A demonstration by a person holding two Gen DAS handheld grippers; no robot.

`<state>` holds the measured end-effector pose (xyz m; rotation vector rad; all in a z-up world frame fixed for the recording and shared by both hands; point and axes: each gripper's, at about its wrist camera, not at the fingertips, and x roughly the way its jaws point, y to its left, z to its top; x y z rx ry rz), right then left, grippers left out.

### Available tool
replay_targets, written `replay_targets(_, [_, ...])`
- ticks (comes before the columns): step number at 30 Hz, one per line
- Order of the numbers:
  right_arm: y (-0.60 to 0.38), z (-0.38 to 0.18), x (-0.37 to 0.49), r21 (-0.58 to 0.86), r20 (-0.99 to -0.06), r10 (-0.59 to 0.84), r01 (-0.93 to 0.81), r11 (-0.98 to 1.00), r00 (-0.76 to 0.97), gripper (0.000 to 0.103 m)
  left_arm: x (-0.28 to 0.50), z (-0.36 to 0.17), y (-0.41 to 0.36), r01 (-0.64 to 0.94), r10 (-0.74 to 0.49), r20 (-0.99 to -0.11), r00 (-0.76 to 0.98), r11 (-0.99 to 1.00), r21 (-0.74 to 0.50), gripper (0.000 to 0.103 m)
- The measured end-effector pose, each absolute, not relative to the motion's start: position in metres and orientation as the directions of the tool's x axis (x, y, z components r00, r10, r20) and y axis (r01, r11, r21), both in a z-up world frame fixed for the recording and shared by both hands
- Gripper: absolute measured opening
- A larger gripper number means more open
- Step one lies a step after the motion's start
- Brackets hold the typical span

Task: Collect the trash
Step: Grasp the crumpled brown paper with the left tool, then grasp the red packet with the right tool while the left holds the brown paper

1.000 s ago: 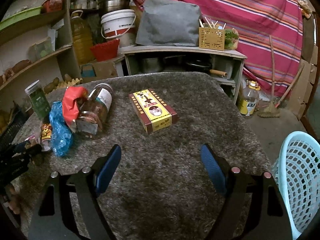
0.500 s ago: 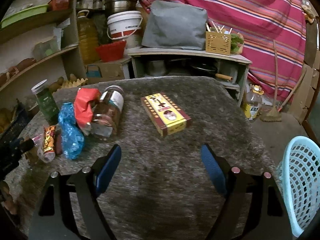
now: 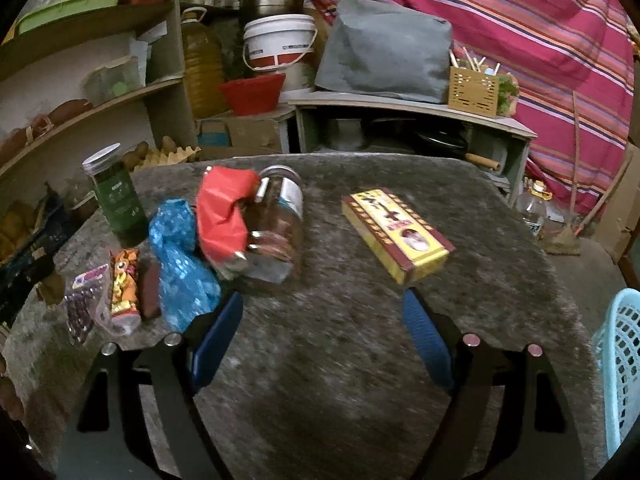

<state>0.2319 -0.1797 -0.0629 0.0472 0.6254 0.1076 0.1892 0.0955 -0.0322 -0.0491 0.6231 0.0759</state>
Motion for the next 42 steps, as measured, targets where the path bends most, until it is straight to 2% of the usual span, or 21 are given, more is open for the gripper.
replay_targets(12, [-0.125, -0.055, 0.261, -0.008, -0.566, 0.119, -0.149, 0.989, 0.816, 0.081, 0.2, -0.035, 0.118, -0.141, 0.102, -0.585, 0.804, 0.99, -0.022, 0.04])
replay_targets(17, [-0.116, -0.062, 0.274, -0.014, -0.591, 0.124, -0.164, 0.986, 0.797, 0.079, 0.201, -0.036, 0.122, -0.152, 0.111, -0.587, 0.802, 0.988, -0.021, 0.04])
replay_targets(19, [-0.111, -0.064, 0.275, -0.027, -0.591, 0.113, -0.159, 0.987, 0.798, 0.072, 0.201, -0.035, 0.124, -0.154, 0.112, -0.584, 0.804, 0.988, -0.024, 0.04])
replay_targets(20, [-0.11, -0.065, 0.277, -0.031, -0.595, 0.112, -0.162, 0.986, 0.796, 0.065, 0.2, -0.035, 0.124, -0.155, 0.11, -0.584, 0.804, 0.988, -0.027, 0.04])
replay_targets(25, [-0.103, -0.066, 0.276, -0.08, -0.587, 0.081, -0.157, 0.984, 0.805, 0.058, 0.2, -0.035, 0.127, -0.157, 0.105, -0.586, 0.804, 0.987, -0.039, 0.04])
replay_targets(29, [-0.1, -0.062, 0.269, -0.11, -0.567, 0.079, -0.171, 0.979, 0.82, 0.04, 0.2, -0.036, 0.13, -0.162, 0.105, -0.589, 0.801, 0.986, -0.044, 0.04])
replay_targets(32, [-0.095, -0.061, 0.266, -0.125, -0.567, 0.086, -0.188, 0.974, 0.819, 0.033, 0.2, -0.036, 0.131, -0.165, 0.107, -0.589, 0.801, 0.985, -0.045, 0.04])
replay_targets(42, [-0.1, -0.06, 0.261, -0.075, -0.577, 0.144, -0.227, 0.971, 0.804, 0.026, 0.201, -0.037, 0.129, -0.166, 0.117, -0.591, 0.798, 0.986, -0.03, 0.04])
